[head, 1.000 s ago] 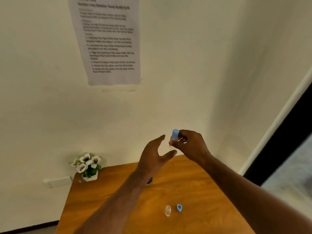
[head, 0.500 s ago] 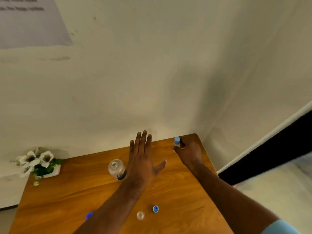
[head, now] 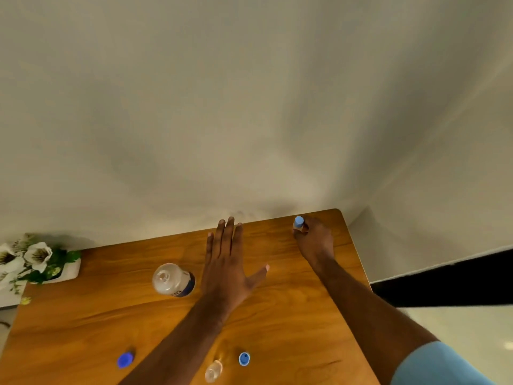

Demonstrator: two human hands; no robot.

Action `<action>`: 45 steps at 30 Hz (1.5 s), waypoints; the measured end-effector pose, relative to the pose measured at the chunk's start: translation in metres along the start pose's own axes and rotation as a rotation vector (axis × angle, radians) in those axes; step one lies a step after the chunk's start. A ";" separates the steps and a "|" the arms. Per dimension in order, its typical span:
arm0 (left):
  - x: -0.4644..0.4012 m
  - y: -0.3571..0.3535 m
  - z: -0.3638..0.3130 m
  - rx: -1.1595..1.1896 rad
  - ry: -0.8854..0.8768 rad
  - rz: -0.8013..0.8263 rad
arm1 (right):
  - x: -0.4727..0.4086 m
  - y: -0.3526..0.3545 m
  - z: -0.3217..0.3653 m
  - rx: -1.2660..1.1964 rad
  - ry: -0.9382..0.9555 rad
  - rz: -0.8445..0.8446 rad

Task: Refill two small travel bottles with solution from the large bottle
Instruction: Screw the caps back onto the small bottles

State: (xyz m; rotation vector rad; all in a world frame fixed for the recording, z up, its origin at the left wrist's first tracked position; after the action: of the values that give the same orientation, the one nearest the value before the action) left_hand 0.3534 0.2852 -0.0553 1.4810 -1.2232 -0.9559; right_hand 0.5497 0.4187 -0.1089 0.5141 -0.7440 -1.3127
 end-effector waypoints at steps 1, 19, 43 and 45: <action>0.000 -0.002 0.001 0.001 0.001 0.005 | 0.000 -0.002 -0.003 -0.001 0.001 0.001; 0.091 0.045 0.020 0.483 0.002 -0.020 | 0.107 0.005 -0.006 0.001 -0.085 0.003; 0.221 -0.069 0.096 0.729 0.269 0.192 | 0.268 -0.118 0.017 0.360 0.185 0.328; 0.222 -0.065 0.097 0.745 0.278 0.170 | 0.270 -0.113 0.018 0.289 0.154 0.309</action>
State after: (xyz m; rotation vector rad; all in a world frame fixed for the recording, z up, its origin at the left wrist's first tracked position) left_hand 0.3190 0.0522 -0.1407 1.9497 -1.5445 -0.1490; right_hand 0.4830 0.1339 -0.1255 0.6939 -0.8517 -0.8731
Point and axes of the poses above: each hand's wrist, its own x-axis away from the middle knuckle, its own y-axis out of the back of the hand, z = x × y, the point moved 9 cm from there along -x, towards the middle knuckle
